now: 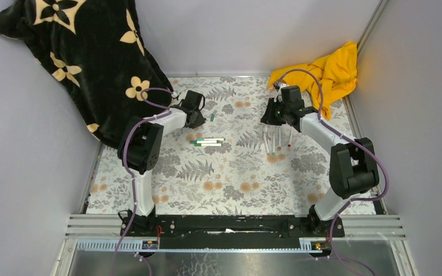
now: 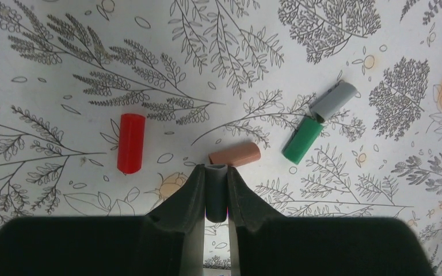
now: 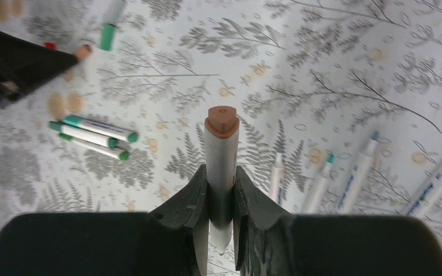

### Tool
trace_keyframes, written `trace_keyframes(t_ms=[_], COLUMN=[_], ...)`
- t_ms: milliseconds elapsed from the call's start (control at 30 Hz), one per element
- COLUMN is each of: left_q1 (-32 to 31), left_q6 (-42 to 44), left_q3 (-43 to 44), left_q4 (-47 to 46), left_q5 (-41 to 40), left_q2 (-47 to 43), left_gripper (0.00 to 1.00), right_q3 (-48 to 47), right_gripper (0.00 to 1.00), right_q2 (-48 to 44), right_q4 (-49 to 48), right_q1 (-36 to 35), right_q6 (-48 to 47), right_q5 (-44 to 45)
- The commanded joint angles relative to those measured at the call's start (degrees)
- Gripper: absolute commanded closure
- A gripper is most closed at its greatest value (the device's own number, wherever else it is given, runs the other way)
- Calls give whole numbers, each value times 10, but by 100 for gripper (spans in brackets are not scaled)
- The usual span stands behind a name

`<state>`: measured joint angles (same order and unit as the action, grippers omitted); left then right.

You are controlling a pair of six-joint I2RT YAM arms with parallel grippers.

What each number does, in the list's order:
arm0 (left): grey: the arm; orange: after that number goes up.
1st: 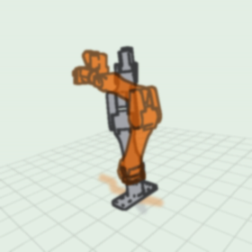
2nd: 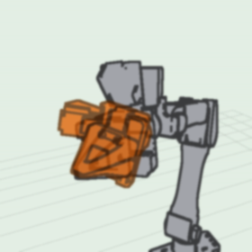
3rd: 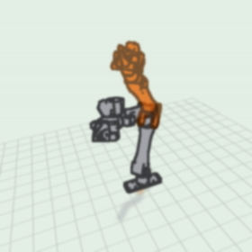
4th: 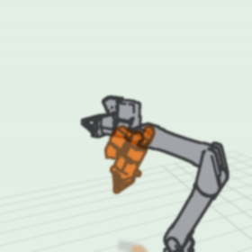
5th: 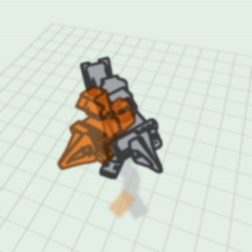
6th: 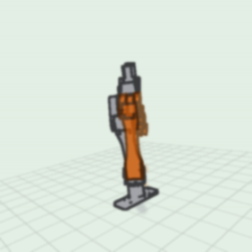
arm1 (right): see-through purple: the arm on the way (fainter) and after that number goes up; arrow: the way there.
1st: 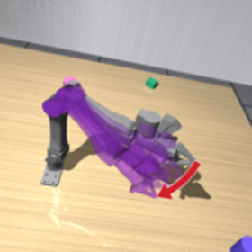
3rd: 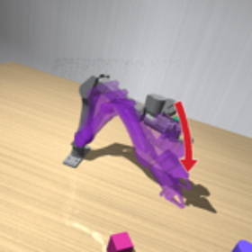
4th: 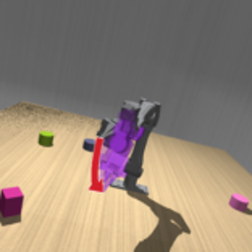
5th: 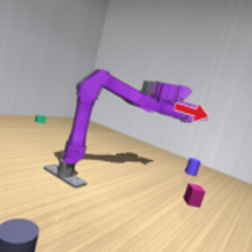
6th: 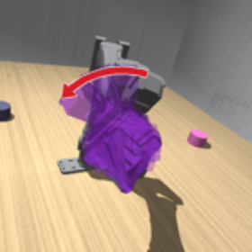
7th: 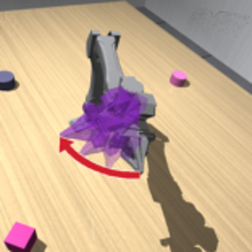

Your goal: Open the pen caps

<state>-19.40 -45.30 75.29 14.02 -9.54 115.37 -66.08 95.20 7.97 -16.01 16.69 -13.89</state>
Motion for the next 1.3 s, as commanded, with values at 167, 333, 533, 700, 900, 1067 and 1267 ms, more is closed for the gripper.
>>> trace_keyframes(t_ms=[167, 333, 533, 700, 900, 1067, 1267], left_q1=[12, 14, 14, 14, 13, 11, 9], left_q6=[12, 13, 4, -4, -1, -7, -11], left_q3=[19, 14, -7, -34, -53, -83, -110], left_q4=[16, 14, 3, -23, -41, -60, -75], left_q5=[-13, -8, -8, -3, 11, 25, 27], left_q2=[11, 7, -23, -73, -116, -144, -169], left_gripper=[68, 58, 56, 36, 31, 30, 30], right_q3=[-5, 3, -3, 5, 24, 30, 38], right_gripper=[100, 100, 99, 93, 80, 73, 61], right_q2=[-26, -21, -10, 20, 60, 79, 69], right_q4=[74, 82, 107, 110, 81, 70, 65], right_q1=[-50, -73, -91, -107, -109, -109, -110], right_q6=[-55, -54, -57, -51, -33, -25, -27], right_q5=[95, 115, 136, 149, 160, 171, 189])
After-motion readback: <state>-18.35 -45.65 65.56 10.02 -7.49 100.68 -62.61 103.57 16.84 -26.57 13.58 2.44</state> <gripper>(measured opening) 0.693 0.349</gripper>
